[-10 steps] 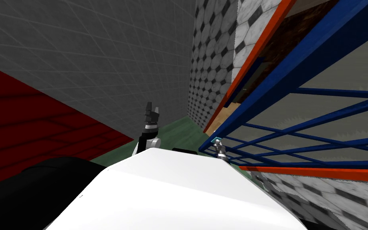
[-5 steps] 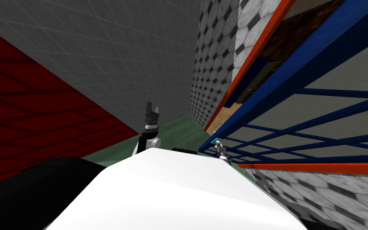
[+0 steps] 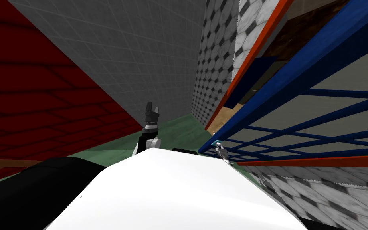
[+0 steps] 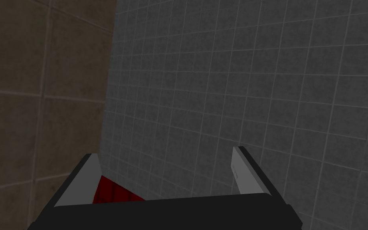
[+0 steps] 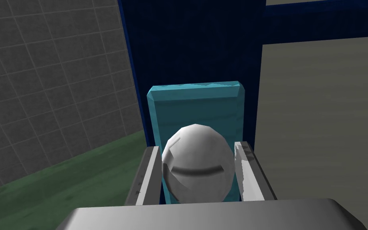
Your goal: Pull the door open
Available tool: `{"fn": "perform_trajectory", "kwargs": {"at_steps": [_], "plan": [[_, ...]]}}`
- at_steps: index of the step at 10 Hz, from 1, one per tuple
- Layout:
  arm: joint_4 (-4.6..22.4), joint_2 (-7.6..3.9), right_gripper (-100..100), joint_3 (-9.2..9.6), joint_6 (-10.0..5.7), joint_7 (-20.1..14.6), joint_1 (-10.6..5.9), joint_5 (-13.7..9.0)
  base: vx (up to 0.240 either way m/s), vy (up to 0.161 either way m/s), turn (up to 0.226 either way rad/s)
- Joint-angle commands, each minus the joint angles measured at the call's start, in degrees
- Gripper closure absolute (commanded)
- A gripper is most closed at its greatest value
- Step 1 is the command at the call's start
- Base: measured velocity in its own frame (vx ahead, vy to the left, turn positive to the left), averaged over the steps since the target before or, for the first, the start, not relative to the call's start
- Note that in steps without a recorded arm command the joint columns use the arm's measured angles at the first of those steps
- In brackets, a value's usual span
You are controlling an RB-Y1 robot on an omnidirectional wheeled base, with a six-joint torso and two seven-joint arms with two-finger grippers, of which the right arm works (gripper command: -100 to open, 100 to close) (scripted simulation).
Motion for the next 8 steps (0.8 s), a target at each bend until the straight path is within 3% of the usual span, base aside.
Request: {"fn": "perform_trajectory", "kwargs": {"at_steps": [1,8], "plan": [[0.0,0.0,100,0.0,0.0,0.0,0.0,0.0,-0.095,-0.011,0.024],[3.0,-1.61,100,2.64,-4.49,-3.0,0.4,1.0,-0.194,-0.048,0.14]]}}
